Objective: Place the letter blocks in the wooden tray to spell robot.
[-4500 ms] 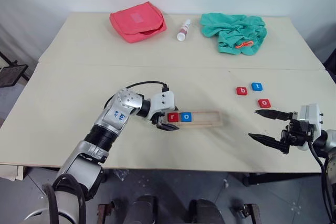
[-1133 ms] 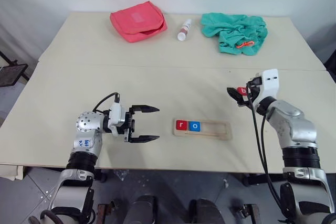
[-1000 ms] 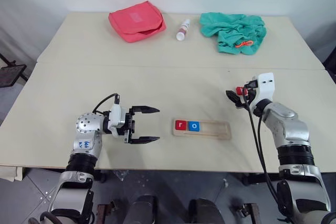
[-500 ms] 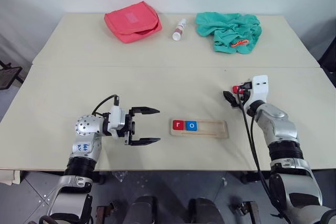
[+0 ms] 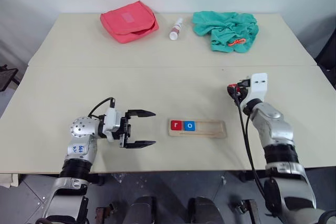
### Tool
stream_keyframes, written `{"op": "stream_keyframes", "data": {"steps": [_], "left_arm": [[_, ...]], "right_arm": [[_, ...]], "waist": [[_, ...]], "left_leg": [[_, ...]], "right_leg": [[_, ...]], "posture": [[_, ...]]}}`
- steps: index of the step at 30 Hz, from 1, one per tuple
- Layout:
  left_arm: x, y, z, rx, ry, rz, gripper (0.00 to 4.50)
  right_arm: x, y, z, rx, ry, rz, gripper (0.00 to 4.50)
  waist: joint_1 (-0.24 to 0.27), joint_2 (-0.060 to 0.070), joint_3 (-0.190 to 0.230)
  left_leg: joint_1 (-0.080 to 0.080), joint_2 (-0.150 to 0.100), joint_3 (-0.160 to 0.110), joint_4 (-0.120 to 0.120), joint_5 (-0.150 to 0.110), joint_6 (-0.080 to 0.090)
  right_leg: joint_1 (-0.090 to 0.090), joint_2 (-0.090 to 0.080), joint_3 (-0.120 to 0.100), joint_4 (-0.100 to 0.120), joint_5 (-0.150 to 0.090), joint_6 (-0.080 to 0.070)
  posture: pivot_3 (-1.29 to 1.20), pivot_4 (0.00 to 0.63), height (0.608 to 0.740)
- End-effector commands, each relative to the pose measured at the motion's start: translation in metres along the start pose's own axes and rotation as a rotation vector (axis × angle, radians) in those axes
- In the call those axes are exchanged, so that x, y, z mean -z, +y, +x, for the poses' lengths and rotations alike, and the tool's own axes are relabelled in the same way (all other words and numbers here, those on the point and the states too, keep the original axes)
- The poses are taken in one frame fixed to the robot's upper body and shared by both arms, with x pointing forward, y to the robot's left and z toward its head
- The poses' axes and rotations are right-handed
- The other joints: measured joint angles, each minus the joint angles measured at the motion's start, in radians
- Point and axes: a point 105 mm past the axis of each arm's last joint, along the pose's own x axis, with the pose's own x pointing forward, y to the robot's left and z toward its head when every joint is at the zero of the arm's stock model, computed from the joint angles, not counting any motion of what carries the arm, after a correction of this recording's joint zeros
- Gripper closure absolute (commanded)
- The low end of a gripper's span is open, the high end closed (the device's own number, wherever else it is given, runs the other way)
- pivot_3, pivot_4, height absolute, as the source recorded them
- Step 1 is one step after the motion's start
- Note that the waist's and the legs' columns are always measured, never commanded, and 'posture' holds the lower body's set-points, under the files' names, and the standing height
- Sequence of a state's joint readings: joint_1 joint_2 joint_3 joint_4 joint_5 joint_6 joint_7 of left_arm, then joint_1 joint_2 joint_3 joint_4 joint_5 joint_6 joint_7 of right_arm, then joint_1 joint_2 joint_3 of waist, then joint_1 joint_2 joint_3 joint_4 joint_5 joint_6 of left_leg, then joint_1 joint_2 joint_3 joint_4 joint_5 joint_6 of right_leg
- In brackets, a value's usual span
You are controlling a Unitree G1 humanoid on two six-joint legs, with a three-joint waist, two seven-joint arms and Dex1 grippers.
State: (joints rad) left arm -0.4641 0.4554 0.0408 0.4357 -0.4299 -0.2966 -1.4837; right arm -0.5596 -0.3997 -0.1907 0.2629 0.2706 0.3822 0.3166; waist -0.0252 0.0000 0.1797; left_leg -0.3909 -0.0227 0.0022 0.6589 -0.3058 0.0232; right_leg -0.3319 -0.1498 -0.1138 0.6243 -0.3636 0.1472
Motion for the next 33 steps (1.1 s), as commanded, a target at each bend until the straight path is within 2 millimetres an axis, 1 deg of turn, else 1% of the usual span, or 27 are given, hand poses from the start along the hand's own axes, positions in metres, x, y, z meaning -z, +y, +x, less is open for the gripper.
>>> {"op": "stream_keyframes", "data": {"steps": [1, 2, 5, 6, 9, 11, 12, 14, 17, 23, 25, 28, 31, 32, 33], "left_arm": [[-0.002, 0.002, -0.011, -0.018, -0.009, 0.014, 0.0], [-0.002, 0.002, -0.012, -0.017, -0.007, 0.014, 0.0], [-0.001, 0.003, -0.014, -0.011, -0.012, 0.015, 0.0], [-0.001, 0.003, -0.014, -0.01, -0.013, 0.017, 0.0], [0.0, 0.004, -0.015, -0.011, -0.013, 0.016, 0.0], [0.0, 0.005, -0.017, -0.006, -0.019, 0.018, 0.0], [0.001, 0.007, -0.017, -0.007, -0.019, 0.018, 0.0], [0.0, 0.008, -0.02, -0.01, -0.022, 0.016, 0.0], [-0.002, 0.009, -0.022, -0.007, -0.028, 0.017, 0.0], [-0.005, 0.009, -0.02, -0.001, -0.033, 0.024, 0.0], [-0.006, 0.009, -0.019, 0.002, -0.037, 0.027, 0.0], [-0.007, 0.008, -0.018, 0.006, -0.042, 0.031, 0.0], [-0.01, 0.006, -0.016, 0.009, -0.048, 0.035, 0.0], [-0.01, 0.006, -0.016, 0.009, -0.05, 0.037, 0.0], [-0.011, 0.005, -0.015, 0.01, -0.052, 0.039, 0.0]], "right_arm": [[-0.034, 0.011, -0.041, -0.017, -0.101, -0.036, 3.03], [-0.032, 0.013, -0.051, -0.007, -0.086, -0.038, 3.03], [-0.016, 0.019, -0.085, 0.033, -0.022, -0.032, 3.03], [-0.013, 0.02, -0.093, 0.043, -0.005, -0.027, 3.03], [-0.007, 0.025, -0.106, 0.063, 0.028, -0.01, 3.03], [0.006, 0.029, -0.124, 0.097, 0.071, 0.028, 3.03], [0.01, 0.031, -0.129, 0.107, 0.086, 0.041, 3.03], [0.016, 0.03, -0.133, 0.141, 0.1, 0.081, 3.03], [0.022, 0.027, -0.136, 0.166, 0.12, 0.094, 3.03], [0.028, 0.024, -0.132, 0.176, 0.132, 0.096, 3.03], [0.029, 0.023, -0.131, 0.177, 0.133, 0.098, 2.3], [0.03, 0.023, -0.129, 0.177, 0.132, 0.098, 1.35], [0.028, 0.022, -0.13, 0.17, 0.128, 0.088, 0.27], [0.028, 0.022, -0.13, 0.158, 0.128, 0.081, 0.05], [0.026, 0.022, -0.131, 0.14, 0.128, 0.068, 0.05]], "waist": [[0.007, 0.0, 0.0], [0.013, 0.0, 0.0], [0.029, 0.0, 0.0], [0.032, 0.0, 0.0], [0.029, 0.0, 0.0], [0.03, 0.0, 0.0], [0.031, 0.0, 0.0], [0.028, 0.0, 0.0], [0.024, 0.0, 0.0], [0.024, 0.0, 0.0], [0.024, 0.0, 0.0], [0.025, 0.0, 0.0], [0.024, 0.0, 0.0], [0.024, 0.0, 0.0], [0.024, 0.0, 0.0]], "left_leg": [[0.0, 0.0, -0.001, 0.0, 0.0, 0.0], [0.0, 0.0, -0.001, 0.0, 0.0, 0.0], [0.0, 0.0, 0.0, 0.0, 0.0, 0.0], [0.0, -0.001, 0.0, 0.0, 0.0, 0.0], [0.0, -0.001, 0.003, 0.001, 0.0, 0.0], [0.001, -0.001, 0.004, 0.001, 0.0, 0.0], [0.001, 0.0, 0.003, 0.001, 0.0, 0.0], [0.002, 0.0, 0.002, 0.0, 0.0, -0.001], [0.002, -0.001, 0.005, 0.0, 0.0, 0.0], [0.001, 0.0, 0.007, -0.001, 0.0, 0.0], [0.001, 0.0, 0.007, -0.001, 0.0, 0.0], [0.001, 0.0, 0.007, 0.0, 0.0, 0.0], [0.001, 0.0, 0.007, 0.0, 0.0, 0.0], [0.001, 0.0, 0.007, -0.001, 0.0, 0.0], [0.001, 0.0, 0.008, -0.001, 0.0, 0.0]], "right_leg": [[0.0, 0.0, 0.0, 0.0, 0.0, 0.0], [0.0, 0.0, 0.0, 0.001, 0.0, 0.0], [0.0, 0.0, 0.001, 0.001, 0.0, 0.0], [0.0, 0.0, 0.001, 0.001, 0.0, 0.0], [0.0, 0.0, 0.004, 0.0, 0.0, 0.0], [0.0, 0.0, 0.005, 0.0, 0.0, 0.0], [0.0, 0.001, 0.005, 0.0, 0.0, 0.0], [0.0, 0.001, 0.005, 0.002, 0.0, 0.0], [-0.002, 0.0, 0.007, 0.002, 0.0, 0.0], [-0.005, 0.0, 0.008, 0.003, 0.0, 0.0], [-0.005, 0.0, 0.008, 0.003, 0.0, 0.0], [-0.005, 0.0, 0.008, 0.003, 0.0, 0.0], [-0.005, 0.0, 0.008, 0.003, 0.0, 0.0], [-0.005, 0.0, 0.008, 0.003, 0.0, 0.0], [-0.006, 0.0, 0.008, 0.003, 0.0, 0.0]], "posture": [[0.0, 0.15, 0.74], [0.0, 0.15, 0.74], [0.0, 0.15, 0.74], [0.0, 0.15, 0.74], [0.0, 0.15, 0.74], [0.0, 0.15, 0.74], [0.0, 0.15, 0.74], [0.0, 0.15, 0.74], [0.0, 0.15, 0.74], [0.0, 0.15, 0.74], [0.0, 0.15, 0.74], [0.0, 0.15, 0.74], [0.0, 0.15, 0.74], [0.0, 0.15, 0.74], [0.0, 0.15, 0.74]]}}
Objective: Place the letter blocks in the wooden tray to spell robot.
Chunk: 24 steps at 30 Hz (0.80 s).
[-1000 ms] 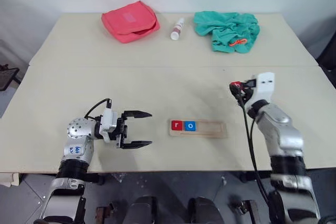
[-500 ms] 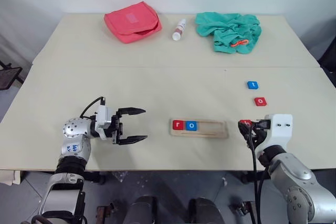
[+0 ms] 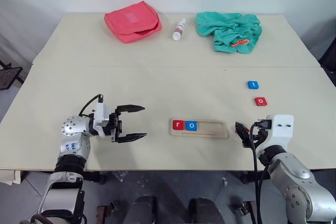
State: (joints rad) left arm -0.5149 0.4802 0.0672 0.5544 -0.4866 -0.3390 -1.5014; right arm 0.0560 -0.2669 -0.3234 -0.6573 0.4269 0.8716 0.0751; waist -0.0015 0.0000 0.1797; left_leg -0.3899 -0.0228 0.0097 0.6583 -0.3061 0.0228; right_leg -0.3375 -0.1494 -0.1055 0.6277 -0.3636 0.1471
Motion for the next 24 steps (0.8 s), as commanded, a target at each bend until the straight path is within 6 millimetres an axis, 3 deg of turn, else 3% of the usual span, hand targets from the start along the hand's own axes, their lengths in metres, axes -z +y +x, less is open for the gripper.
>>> {"op": "stream_keyframes", "data": {"steps": [1, 5, 12, 18, 24], "left_arm": [[-0.01, -0.009, 0.001, 0.073, -0.025, 0.037, 0.0], [-0.013, -0.012, 0.002, 0.073, -0.031, 0.039, 0.0], [-0.014, -0.017, 0.004, 0.077, -0.038, 0.04, 0.0], [-0.013, -0.022, 0.006, 0.079, -0.045, 0.039, 0.0], [-0.014, -0.025, 0.006, 0.065, -0.047, 0.045, 0.0]], "right_arm": [[-0.013, -0.001, -0.005, -0.047, -0.04, -0.063, 0.05], [-0.026, 0.002, -0.01, -0.227, -0.016, -0.233, 0.05], [-0.047, -0.014, -0.006, -0.487, 0.079, -0.514, 0.05], [-0.039, -0.028, 0.006, -0.687, 0.233, -0.707, 0.05], [-0.039, -0.035, 0.015, -0.795, 0.276, -0.816, 0.05]], "waist": [[0.0, 0.0, 0.0], [0.002, 0.0, 0.0], [0.002, -0.001, 0.0], [0.002, -0.001, 0.001], [0.002, -0.001, 0.001]], "left_leg": [[0.0, 0.0, 0.0, 0.0, 0.0, 0.0], [0.0, 0.0, 0.0, 0.0, 0.0, 0.0], [0.0, 0.0, 0.002, 0.001, 0.0, 0.001], [-0.001, 0.001, 0.002, 0.002, 0.0, 0.001], [-0.001, 0.001, 0.002, 0.003, 0.0, 0.001]], "right_leg": [[0.0, 0.0, 0.0, 0.0, 0.0, 0.0], [0.0, 0.0, 0.0, 0.0, 0.0, 0.0], [0.001, 0.0, 0.0, -0.003, 0.0, 0.0], [0.002, 0.0, -0.001, -0.004, 0.0, 0.0], [0.003, -0.001, -0.002, -0.004, 0.0, 0.0]], "posture": [[0.0, 0.15, 0.74], [0.0, 0.15, 0.74], [0.0, 0.15, 0.74], [0.0, 0.15, 0.74], [0.0, 0.15, 0.74]]}}
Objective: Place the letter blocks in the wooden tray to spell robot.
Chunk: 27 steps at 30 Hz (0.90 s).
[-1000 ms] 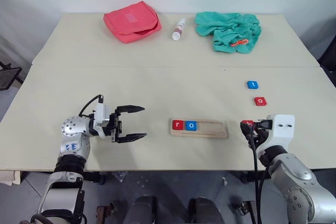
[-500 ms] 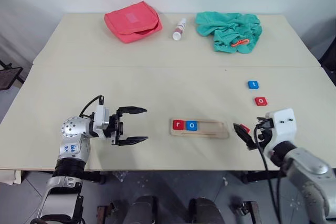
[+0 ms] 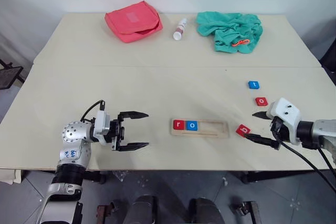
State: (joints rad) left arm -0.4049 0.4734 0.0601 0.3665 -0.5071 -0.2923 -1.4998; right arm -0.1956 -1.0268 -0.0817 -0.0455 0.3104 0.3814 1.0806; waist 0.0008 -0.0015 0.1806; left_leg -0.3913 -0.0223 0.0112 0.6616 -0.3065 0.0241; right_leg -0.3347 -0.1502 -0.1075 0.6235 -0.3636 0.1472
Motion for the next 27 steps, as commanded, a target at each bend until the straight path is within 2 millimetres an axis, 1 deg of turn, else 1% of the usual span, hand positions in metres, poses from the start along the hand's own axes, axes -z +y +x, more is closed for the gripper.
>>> {"op": "stream_keyframes", "data": {"steps": [1, 4, 6, 10, 13, 19, 27], "left_arm": [[-0.008, -0.002, 0.0, 0.007, -0.022, 0.036, 0.0], [-0.009, -0.004, 0.001, -0.003, -0.025, 0.037, 0.0], [-0.009, -0.005, 0.0, -0.005, -0.025, 0.036, 0.0], [-0.008, -0.01, -0.001, -0.03, -0.022, 0.028, 0.0], [-0.009, -0.014, 0.0, -0.039, -0.024, 0.023, 0.0], [-0.01, -0.016, 0.0, -0.048, -0.022, 0.02, 0.0], [-0.011, -0.015, 0.0, -0.06, -0.021, 0.021, 0.0]], "right_arm": [[-0.007, -0.011, -0.008, -0.04, 0.032, -0.12, 0.05], [-0.005, -0.023, -0.01, -0.044, 0.061, -0.19, 0.05], [-0.003, -0.026, -0.01, -0.045, 0.072, -0.206, 0.05], [0.007, -0.036, -0.009, -0.063, 0.134, -0.279, 0.05], [0.013, -0.036, -0.006, -0.104, 0.156, -0.306, 0.05], [0.015, -0.039, 0.006, -0.132, 0.163, -0.341, 0.05], [0.0, -0.032, 0.022, -0.165, 0.085, -0.333, 0.05]], "waist": [[-0.001, 0.0, 0.0], [-0.001, 0.0, 0.0], [0.001, 0.0, 0.0], [-0.002, 0.0, 0.0], [-0.001, 0.0, 0.0], [-0.002, 0.0, 0.0], [-0.002, 0.0, 0.0]], "left_leg": [[0.0, 0.0, 0.0, 0.0, 0.0, 0.0], [0.0, 0.0, 0.0, 0.001, 0.0, 0.0], [0.0, 0.0, -0.001, 0.001, 0.0, 0.0], [0.0, 0.0, -0.001, 0.001, 0.0, 0.0], [0.0, 0.001, -0.001, 0.001, 0.0, 0.0], [0.0, 0.001, -0.002, 0.002, 0.0, 0.0], [0.001, 0.001, -0.002, 0.002, 0.0, 0.0]], "right_leg": [[0.0, 0.0, 0.0, 0.0, 0.0, 0.0], [0.0, 0.0, 0.0, -0.001, 0.0, 0.0], [0.001, 0.0, -0.001, -0.001, 0.0, 0.0], [0.002, 0.0, -0.002, -0.002, 0.0, 0.0], [0.003, 0.0, -0.002, -0.002, 0.0, 0.0], [0.003, 0.0, -0.002, -0.003, 0.0, 0.0], [0.005, 0.001, -0.003, -0.003, 0.0, 0.0]], "posture": [[0.0, 0.15, 0.74], [0.0, 0.15, 0.74], [0.0, 0.15, 0.74], [0.0, 0.15, 0.74], [0.0, 0.15, 0.74], [0.0, 0.15, 0.74], [0.0, 0.15, 0.74]]}}
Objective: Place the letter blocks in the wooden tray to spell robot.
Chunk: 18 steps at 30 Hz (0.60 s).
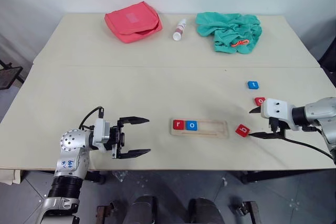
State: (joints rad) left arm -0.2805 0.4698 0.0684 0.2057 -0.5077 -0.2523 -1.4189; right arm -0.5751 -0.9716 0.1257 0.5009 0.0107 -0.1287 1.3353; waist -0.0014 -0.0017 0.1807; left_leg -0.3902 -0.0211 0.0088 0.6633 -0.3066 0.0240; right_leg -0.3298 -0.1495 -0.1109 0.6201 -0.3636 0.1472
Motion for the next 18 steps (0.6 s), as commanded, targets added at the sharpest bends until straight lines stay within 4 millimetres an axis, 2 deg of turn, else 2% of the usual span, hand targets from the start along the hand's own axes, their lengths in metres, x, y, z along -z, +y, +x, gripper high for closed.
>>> {"op": "stream_keyframes", "data": {"steps": [1, 8, 18], "left_arm": [[-0.008, 0.002, -0.001, -0.012, -0.02, 0.033, 0.0], [-0.007, 0.004, 0.002, -0.015, -0.024, 0.034, 0.0], [-0.006, 0.007, 0.005, -0.018, -0.028, 0.038, 0.0]], "right_arm": [[-0.012, 0.0, 0.006, -0.008, -0.047, -0.016, 0.05], [-0.019, 0.003, 0.01, -0.043, -0.074, -0.012, 0.05], [-0.025, 0.011, 0.021, -0.15, -0.086, -0.093, 0.05]], "waist": [[0.0, 0.0, 0.0], [-0.001, 0.0, 0.0], [-0.001, 0.0, 0.0]], "left_leg": [[0.0, 0.0, 0.0, 0.0, 0.0, 0.0], [0.0, 0.0, 0.0, 0.0, 0.0, 0.0], [0.0, 0.0, 0.0, 0.0, 0.0, 0.0]], "right_leg": [[0.0, 0.0, 0.0, 0.0, 0.0, 0.0], [0.0, 0.0, 0.0, 0.0, 0.0, 0.0], [0.001, 0.0, 0.0, 0.0, 0.0, 0.0]], "posture": [[0.0, 0.15, 0.74], [0.0, 0.15, 0.74], [0.0, 0.15, 0.74]]}}
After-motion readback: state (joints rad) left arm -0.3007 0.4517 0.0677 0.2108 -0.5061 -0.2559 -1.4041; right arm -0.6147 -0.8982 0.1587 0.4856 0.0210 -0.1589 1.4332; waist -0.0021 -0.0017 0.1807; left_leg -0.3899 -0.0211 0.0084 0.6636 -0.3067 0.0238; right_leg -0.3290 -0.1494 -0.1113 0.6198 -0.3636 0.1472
